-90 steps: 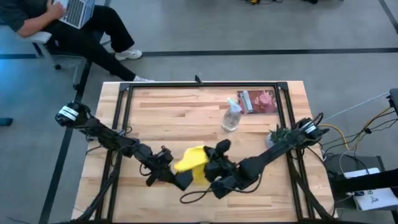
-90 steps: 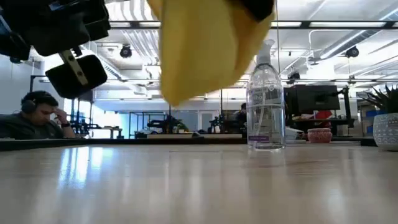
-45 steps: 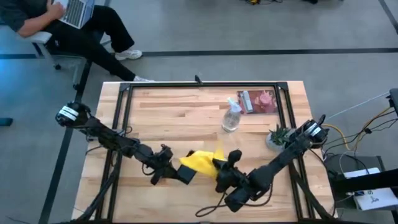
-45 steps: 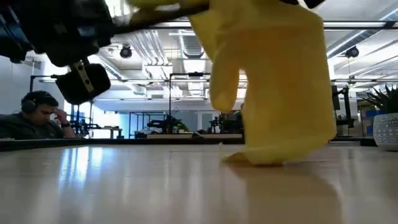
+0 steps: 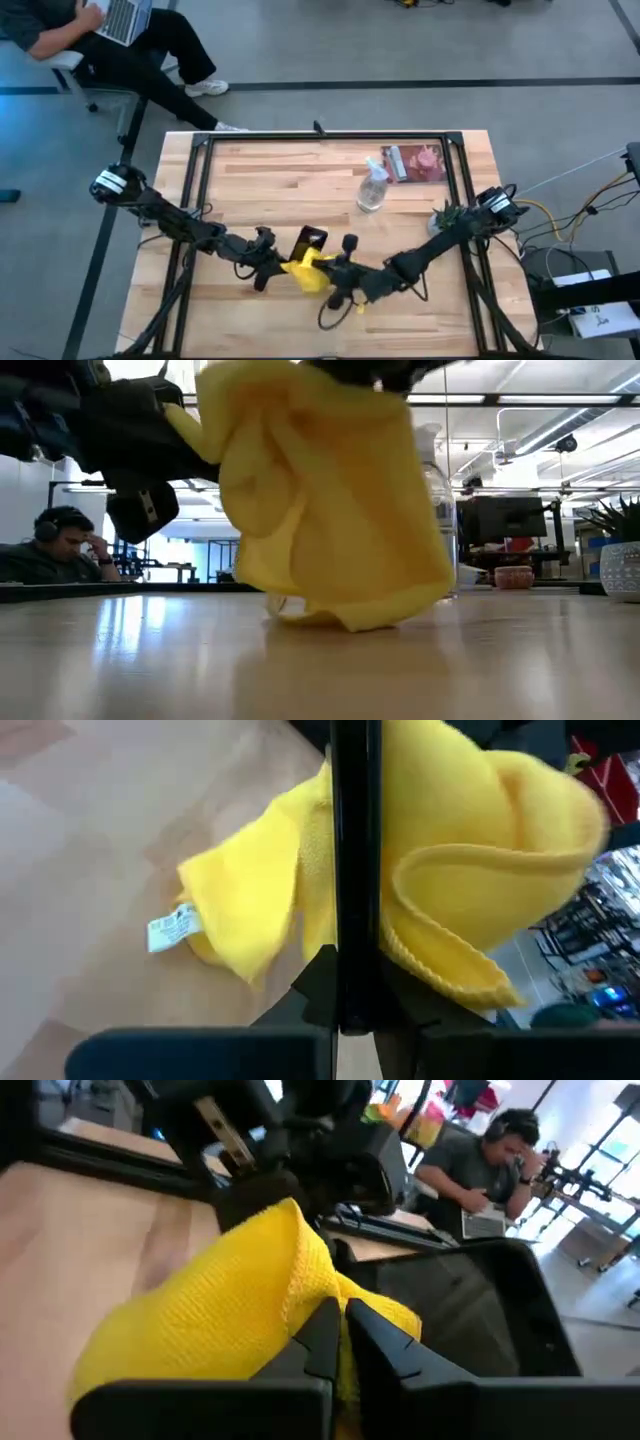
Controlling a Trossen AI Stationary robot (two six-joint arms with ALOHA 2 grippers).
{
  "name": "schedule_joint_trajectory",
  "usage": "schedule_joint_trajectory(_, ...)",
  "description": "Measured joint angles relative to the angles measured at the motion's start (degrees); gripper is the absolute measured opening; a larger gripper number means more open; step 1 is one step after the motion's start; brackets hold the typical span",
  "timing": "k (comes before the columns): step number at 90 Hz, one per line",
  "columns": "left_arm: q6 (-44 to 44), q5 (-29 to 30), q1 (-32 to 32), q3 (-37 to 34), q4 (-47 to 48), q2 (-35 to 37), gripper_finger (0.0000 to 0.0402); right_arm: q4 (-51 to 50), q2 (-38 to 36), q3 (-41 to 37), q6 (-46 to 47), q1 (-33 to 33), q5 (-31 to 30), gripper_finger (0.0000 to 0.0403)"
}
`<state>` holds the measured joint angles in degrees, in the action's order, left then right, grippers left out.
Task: Apply microfiber cloth
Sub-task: Wipe the black cellphone with the yellow microfiber cloth
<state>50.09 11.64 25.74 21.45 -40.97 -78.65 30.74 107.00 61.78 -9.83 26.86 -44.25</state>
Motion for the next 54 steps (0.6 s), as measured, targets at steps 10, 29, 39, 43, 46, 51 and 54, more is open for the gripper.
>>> schedule_joint_trajectory(10,0.0,0.3,0.0,0.2,-0.5,0.0,0.0016,0.8,0.7,-0.1,-2.0,-1.8,1.2,0.0)
schedule_joint_trajectory(29,0.4,0.4,0.2,2.0,0.5,-0.1,0.0016,1.3,4.2,3.6,-15.0,-2.7,-0.1,0.0)
schedule_joint_trajectory(39,1.6,0.6,0.9,2.3,-0.4,-0.1,0.0017,1.3,3.9,4.5,-23.1,-2.5,-6.5,0.0)
schedule_joint_trajectory(43,2.3,0.4,1.5,2.3,-0.3,-0.1,0.0017,1.0,3.0,4.3,-26.1,-2.2,-8.8,0.0)
schedule_joint_trajectory(46,2.4,-0.3,2.0,2.3,-0.3,-0.1,0.0017,0.7,2.2,4.3,-28.2,-2.0,-10.9,0.0)
schedule_joint_trajectory(51,2.1,-1.1,2.6,2.3,-0.9,-0.1,0.0017,0.5,0.8,4.3,-30.6,-1.7,-13.8,0.0)
schedule_joint_trajectory(54,2.1,-1.3,2.9,2.3,-1.3,-0.1,0.0017,-0.4,-0.1,4.3,-31.8,-1.5,-15.5,0.0)
